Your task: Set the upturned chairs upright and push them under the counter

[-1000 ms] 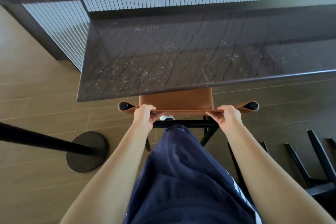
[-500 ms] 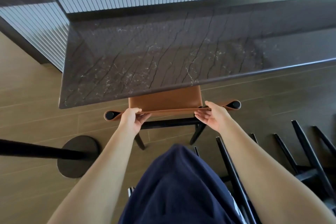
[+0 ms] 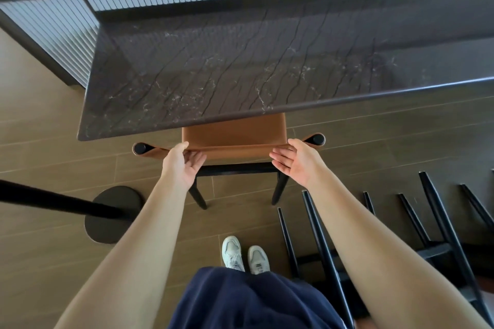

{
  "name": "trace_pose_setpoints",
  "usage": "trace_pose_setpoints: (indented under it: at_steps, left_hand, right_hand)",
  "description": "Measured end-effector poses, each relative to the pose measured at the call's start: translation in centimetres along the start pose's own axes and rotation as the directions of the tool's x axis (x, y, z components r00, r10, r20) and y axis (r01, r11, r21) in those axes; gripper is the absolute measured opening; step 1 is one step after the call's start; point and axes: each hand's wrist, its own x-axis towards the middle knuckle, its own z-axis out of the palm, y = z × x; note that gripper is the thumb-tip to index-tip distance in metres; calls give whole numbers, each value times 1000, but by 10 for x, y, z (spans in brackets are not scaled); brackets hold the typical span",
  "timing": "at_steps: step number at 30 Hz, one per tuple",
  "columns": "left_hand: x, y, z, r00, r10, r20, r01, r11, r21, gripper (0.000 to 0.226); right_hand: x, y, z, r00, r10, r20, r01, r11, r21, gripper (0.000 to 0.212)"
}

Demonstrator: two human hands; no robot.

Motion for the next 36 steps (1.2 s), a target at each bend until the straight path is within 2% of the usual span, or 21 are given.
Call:
trace_pose_setpoints:
  at_steps: [3, 7, 12, 15, 19, 26, 36]
  left_hand:
    - [-23, -21, -3, 996, 20, 87, -21, 1000, 20, 45]
    - [-59, -49, -7, 984, 35, 174, -55, 992, 112, 36]
    - [-92, -78, -23, 956, 118, 267, -202, 929, 310, 39]
    - [-114, -94, -36, 935, 129, 329, -270, 861, 430, 35]
    - [-147, -112, -61, 898, 109, 426, -335, 797, 502, 28]
    - [-205, -148, -110, 853, 40, 521, -358, 770, 527, 26]
    - [-295, -239, -139, 784, -73, 617, -394, 708, 585, 25]
  right_hand:
    - [-16, 7, -9, 999, -19, 51, 20, 1000, -10, 39]
    - [-44, 22, -21, 992, -54, 110, 56, 998, -11, 35]
    - [-80, 49, -48, 981, -120, 152, 127, 991, -32, 30]
    - [-107, 70, -66, 975, -186, 124, 193, 980, -44, 28]
    - [-151, 109, -93, 964, -251, 88, 255, 967, -27, 26]
    - [-235, 183, -142, 955, -298, -4, 298, 955, 9, 25]
    - [-335, 241, -253, 915, -351, -197, 374, 923, 95, 24]
